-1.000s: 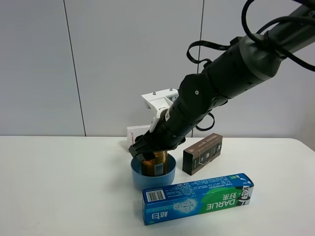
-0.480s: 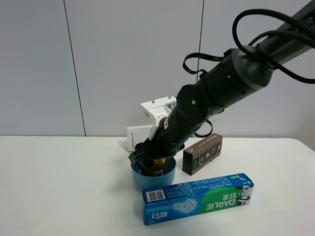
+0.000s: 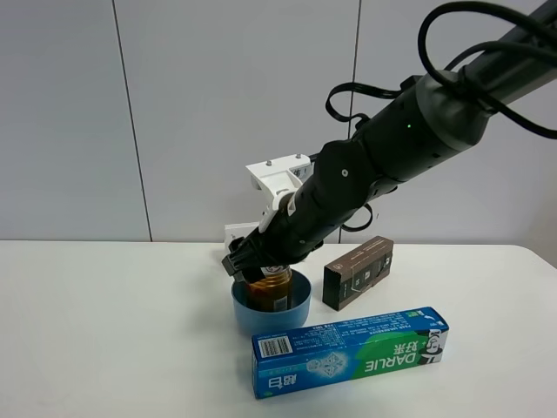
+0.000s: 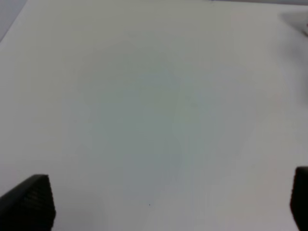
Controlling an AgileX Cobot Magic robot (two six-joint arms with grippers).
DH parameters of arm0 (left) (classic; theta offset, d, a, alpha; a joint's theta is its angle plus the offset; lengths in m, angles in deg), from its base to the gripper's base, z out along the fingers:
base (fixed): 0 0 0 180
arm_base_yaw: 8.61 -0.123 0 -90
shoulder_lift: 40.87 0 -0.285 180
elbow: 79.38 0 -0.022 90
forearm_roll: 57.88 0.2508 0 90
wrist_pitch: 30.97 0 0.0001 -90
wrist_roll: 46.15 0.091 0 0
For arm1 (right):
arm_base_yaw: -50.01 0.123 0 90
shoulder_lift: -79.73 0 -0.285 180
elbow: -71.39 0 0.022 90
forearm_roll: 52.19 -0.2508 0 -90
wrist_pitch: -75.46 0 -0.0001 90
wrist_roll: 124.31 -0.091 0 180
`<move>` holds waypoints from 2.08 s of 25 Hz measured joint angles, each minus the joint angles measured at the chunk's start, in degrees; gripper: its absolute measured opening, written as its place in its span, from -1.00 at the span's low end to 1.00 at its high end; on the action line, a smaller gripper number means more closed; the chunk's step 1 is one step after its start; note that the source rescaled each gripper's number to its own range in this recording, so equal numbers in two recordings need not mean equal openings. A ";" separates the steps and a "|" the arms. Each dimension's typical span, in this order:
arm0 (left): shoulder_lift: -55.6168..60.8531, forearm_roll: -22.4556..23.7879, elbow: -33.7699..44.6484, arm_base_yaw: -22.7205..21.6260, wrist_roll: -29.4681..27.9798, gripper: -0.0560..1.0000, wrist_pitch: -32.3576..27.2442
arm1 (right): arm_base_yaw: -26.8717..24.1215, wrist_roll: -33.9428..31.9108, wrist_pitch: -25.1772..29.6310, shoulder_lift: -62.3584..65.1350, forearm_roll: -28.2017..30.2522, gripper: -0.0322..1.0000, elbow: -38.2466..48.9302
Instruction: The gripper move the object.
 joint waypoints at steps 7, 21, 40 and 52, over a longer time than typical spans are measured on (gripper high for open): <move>0.00 0.30 0.00 0.00 0.00 1.00 0.00 | 0.07 0.00 1.78 1.27 0.00 0.47 0.00; 0.00 0.30 0.00 0.00 0.00 1.00 0.00 | 2.33 4.87 12.02 36.55 0.88 0.48 0.00; 0.00 0.30 0.00 0.00 0.00 1.00 0.00 | 2.37 -4.46 30.84 59.92 19.43 0.48 0.00; 0.00 0.30 0.00 0.00 0.00 1.00 0.00 | 2.37 -12.89 56.75 76.34 41.91 0.48 0.00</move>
